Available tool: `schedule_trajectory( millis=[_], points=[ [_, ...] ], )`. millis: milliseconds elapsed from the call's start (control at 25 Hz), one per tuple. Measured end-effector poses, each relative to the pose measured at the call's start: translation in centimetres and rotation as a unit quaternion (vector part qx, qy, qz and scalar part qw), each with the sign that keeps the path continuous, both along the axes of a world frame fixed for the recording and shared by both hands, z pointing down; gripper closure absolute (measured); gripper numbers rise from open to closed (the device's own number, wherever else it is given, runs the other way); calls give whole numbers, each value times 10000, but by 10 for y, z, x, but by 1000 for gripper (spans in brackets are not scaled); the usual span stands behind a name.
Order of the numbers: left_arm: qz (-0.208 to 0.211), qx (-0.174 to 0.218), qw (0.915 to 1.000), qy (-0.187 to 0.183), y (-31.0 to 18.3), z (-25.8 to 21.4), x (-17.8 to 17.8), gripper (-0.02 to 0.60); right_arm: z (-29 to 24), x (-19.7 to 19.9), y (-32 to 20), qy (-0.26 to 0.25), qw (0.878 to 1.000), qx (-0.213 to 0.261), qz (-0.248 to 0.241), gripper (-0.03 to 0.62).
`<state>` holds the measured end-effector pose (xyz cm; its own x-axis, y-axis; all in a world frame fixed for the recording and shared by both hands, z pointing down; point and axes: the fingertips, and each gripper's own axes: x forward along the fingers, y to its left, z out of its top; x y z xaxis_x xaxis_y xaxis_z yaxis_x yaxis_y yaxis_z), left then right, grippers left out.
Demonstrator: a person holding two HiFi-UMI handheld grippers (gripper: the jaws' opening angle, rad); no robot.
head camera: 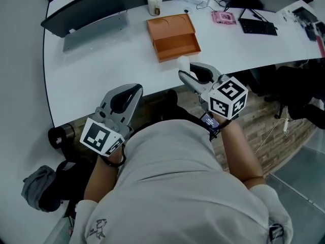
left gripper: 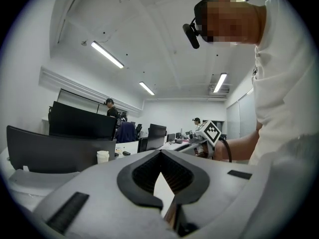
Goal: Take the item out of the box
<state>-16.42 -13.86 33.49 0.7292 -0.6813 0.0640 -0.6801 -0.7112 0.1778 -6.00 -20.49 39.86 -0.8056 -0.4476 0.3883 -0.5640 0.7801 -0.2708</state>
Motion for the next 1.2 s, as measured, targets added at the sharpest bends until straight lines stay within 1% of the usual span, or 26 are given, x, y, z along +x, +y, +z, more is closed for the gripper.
schedule_trajectory(
  millis=[80,200,440,640,760,920,1200],
  points=[
    [17,37,10000,48,9,-6,-2,583,-13,-1,16,-39,9998,186,-26,462],
    [72,65,9999,124,22,-14,-5,583,-27,0,36,-68,9994,325,33,462],
    [110,20,9998,184,42,-18,-12,583,-38,6,68,-13,9993,358,119,462],
    [108,-10,9998,187,48,-16,-11,583,-41,12,78,2,9992,382,149,462],
    [131,-8,9998,180,50,-18,-3,583,-47,18,83,-36,9989,445,146,462],
    [196,-19,9997,167,55,-19,16,583,-54,35,91,-67,9984,535,184,462],
    [309,-29,9995,77,80,-22,68,583,-59,84,120,-184,9978,578,258,462]
  ],
)
